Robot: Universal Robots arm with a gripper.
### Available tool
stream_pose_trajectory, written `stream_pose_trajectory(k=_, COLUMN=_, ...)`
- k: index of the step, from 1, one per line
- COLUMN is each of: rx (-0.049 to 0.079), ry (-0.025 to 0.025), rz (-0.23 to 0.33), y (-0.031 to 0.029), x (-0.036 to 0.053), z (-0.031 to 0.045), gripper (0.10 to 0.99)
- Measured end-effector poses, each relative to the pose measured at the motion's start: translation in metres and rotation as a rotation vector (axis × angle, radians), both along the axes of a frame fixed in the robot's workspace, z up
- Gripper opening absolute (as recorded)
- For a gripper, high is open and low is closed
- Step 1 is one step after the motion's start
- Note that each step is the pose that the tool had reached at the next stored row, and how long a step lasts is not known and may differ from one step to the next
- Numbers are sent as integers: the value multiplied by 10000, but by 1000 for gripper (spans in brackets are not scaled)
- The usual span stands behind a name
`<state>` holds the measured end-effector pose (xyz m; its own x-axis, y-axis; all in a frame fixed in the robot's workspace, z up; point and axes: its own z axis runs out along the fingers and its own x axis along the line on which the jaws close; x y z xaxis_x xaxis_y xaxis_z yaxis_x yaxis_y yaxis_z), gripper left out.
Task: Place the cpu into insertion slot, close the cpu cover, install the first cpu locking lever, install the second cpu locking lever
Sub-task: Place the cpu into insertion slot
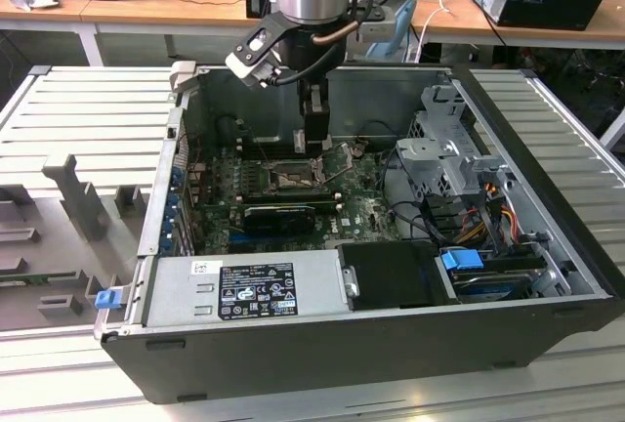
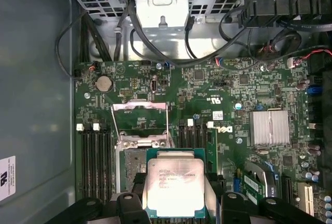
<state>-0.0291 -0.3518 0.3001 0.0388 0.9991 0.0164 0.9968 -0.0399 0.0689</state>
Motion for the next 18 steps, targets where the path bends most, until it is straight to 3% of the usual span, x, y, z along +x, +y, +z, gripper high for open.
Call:
stream_pose_trajectory(k=14, rx=-1, ry=119, rz=0, y=0, x=0, z=-107, gripper=529)
stream_pose_trajectory(k=18, rx=5, ry=156, rz=0, y=0, x=-1, z=-221, gripper=529)
